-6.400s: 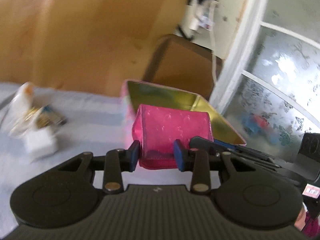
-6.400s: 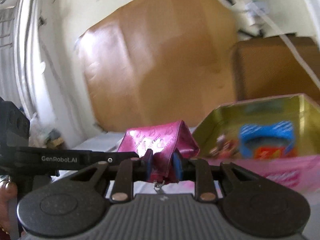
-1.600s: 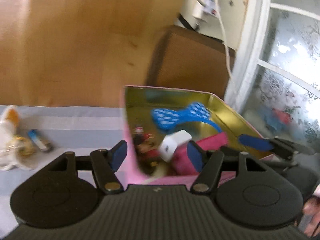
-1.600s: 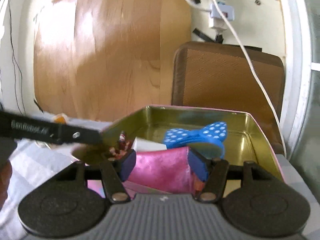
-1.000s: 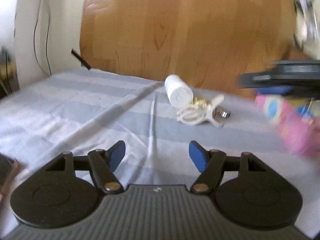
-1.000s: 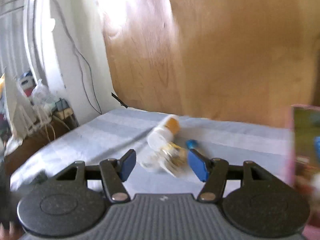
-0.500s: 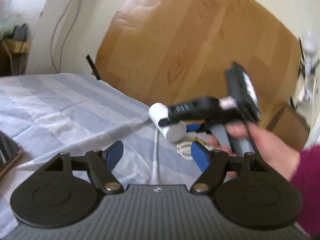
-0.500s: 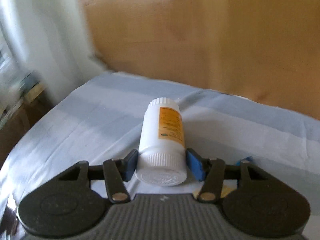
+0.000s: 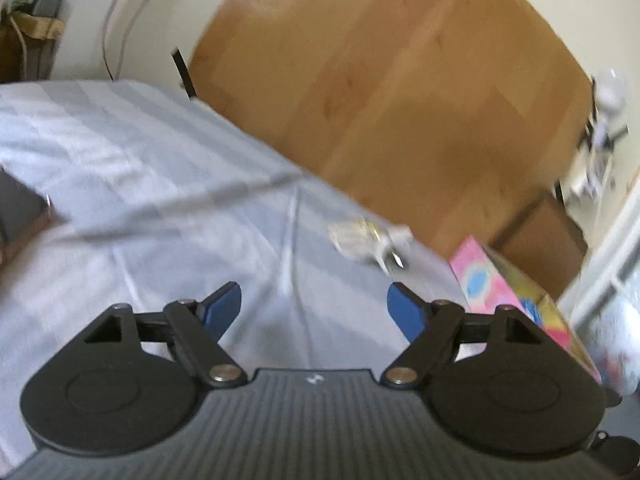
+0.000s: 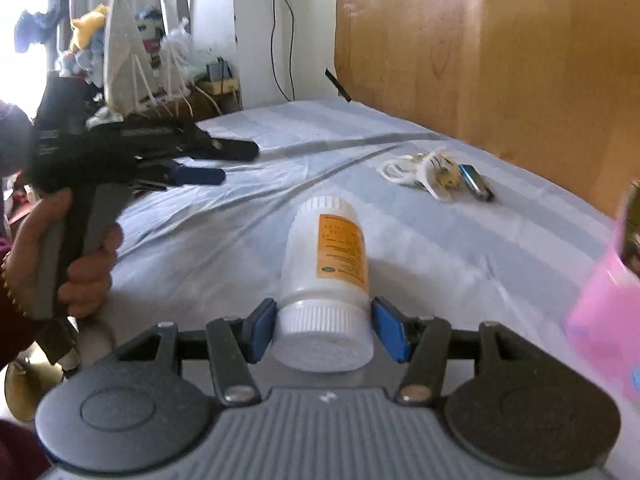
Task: Organize rigid objects
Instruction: 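Grasp the white pill bottle with the right gripper, then carry the pill bottle over the pink tin and open the right gripper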
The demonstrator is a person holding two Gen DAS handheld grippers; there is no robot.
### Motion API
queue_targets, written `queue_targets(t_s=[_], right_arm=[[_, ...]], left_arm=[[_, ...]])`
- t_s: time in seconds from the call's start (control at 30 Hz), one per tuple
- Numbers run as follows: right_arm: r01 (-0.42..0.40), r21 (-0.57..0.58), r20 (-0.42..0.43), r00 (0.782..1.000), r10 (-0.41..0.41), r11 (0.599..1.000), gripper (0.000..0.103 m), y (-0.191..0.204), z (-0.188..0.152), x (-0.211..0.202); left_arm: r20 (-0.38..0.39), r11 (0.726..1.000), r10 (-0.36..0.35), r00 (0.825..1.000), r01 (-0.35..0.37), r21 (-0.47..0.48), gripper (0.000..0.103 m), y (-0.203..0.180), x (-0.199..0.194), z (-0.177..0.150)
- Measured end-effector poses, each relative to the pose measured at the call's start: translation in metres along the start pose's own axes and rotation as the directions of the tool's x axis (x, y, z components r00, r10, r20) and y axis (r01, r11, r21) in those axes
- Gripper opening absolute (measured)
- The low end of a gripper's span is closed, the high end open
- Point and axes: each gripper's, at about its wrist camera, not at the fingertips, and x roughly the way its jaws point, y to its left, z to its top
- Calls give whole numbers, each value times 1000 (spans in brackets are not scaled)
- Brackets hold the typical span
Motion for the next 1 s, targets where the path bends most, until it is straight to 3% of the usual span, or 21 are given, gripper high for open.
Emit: queue_targets(t_s=[0.13, 0.17, 0.23, 0.33, 0.43, 0.57, 0.6, 0.63, 0.67, 0.83, 1.0], right_arm=[[71, -70, 37, 997, -69, 995, 53, 14, -9, -13], [78, -56, 46, 996, -75, 995, 54, 15, -10, -15], [90, -14, 55, 994, -90, 996, 59, 12, -16, -23], [86, 48, 69, 994, -90, 995, 60, 8, -28, -30], [78, 75, 76, 994, -84, 994, 62, 9, -33, -32], [98, 75, 56, 993, -102, 992, 62, 13, -34, -23], [95, 77, 54, 994, -99, 993, 59, 13, -34, -20], [91, 78, 48, 994, -95, 993, 51, 13, -33, -17], [95, 80, 50, 994, -99, 992, 51, 13, -32, -16], [127, 63, 122, 983, -134, 990, 51, 11, -31, -29], [200, 83, 215, 953, -214, 976, 51, -22, -20, -65]], left_arm=[[-102, 998, -22, 995, 27, 50, 82, -25, -4, -15], [-109, 997, -30, 994, 37, 68, 82, -30, -7, -17], [-107, 993, -59, 993, 70, 97, 93, -40, -13, -17], [-100, 986, -90, 991, 103, 134, 96, -53, -16, -14], [-106, 977, -106, 989, 123, 172, 96, -67, -6, -9], [-185, 966, -139, 973, 174, 193, 96, -77, 23, -13], [-213, 965, -139, 967, 181, 190, 92, -78, 32, -16], [-252, 965, -152, 956, 198, 171, 73, -77, 40, -20], [-285, 964, -183, 941, 229, 135, 70, -76, 45, -23], [-244, 957, -201, 949, 243, 157, 69, -101, 39, -13], [-210, 916, -268, 940, 316, 246, 70, -166, 56, 10]])
